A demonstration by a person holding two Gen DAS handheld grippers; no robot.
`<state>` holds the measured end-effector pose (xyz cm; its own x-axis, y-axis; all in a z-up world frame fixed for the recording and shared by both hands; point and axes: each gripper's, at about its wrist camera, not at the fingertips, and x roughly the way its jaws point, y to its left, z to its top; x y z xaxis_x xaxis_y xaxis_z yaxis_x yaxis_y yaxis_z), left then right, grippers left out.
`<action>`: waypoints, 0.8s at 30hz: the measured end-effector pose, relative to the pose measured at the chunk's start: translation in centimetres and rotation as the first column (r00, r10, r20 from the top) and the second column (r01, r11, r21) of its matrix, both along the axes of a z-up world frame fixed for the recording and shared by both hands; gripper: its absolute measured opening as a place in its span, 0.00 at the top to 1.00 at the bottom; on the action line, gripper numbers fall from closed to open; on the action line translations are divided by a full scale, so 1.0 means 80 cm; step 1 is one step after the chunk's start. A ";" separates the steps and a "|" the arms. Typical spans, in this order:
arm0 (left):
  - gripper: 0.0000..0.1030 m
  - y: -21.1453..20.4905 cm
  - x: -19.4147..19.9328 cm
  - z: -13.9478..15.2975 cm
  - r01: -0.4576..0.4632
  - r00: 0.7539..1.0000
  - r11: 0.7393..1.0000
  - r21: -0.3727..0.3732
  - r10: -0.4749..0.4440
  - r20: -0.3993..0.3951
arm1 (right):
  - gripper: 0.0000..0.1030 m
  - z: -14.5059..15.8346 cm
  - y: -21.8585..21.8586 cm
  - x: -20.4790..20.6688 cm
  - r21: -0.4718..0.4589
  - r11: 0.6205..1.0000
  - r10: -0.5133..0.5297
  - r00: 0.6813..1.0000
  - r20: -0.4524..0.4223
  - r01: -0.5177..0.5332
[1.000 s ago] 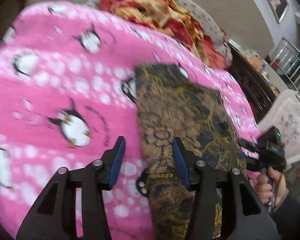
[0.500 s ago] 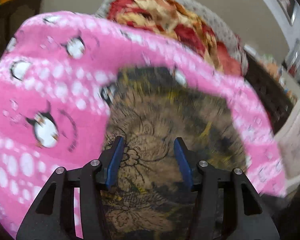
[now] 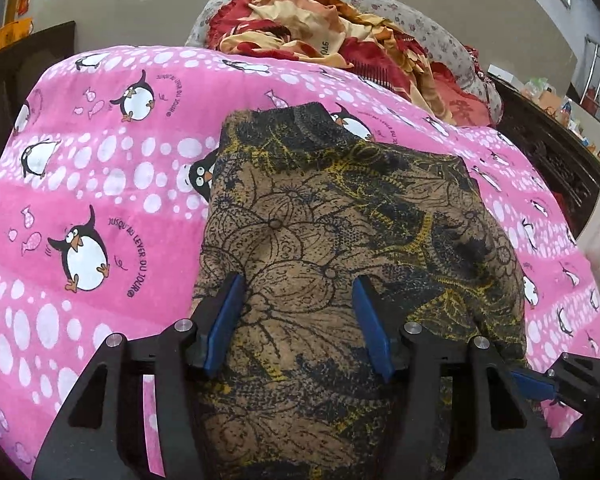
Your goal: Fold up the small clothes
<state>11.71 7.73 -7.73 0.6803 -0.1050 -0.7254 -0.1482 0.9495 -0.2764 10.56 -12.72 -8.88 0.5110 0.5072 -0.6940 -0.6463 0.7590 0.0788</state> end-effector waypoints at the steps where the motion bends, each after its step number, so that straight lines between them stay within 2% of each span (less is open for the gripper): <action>1: 0.45 0.000 -0.005 0.000 -0.001 1.000 1.000 -0.002 0.001 0.001 | 0.76 -0.001 0.001 0.001 -0.001 1.000 0.000 1.000 0.000 0.000; 20: 0.45 0.000 -0.004 0.001 -0.002 1.000 1.000 -0.007 0.002 -0.001 | 0.76 -0.004 0.003 -0.009 -0.028 0.999 -0.015 0.999 0.028 0.016; 24: 0.45 0.006 0.000 0.007 0.018 0.999 0.999 -0.030 -0.019 -0.038 | 0.76 0.005 0.003 -0.006 -0.012 0.999 -0.051 0.998 -0.023 0.051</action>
<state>11.68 8.22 -7.20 0.6498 -0.1392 -0.7472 -0.1413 0.9438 -0.2988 10.08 -12.49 -8.49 0.5199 0.4729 -0.7114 -0.6048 0.7919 0.0844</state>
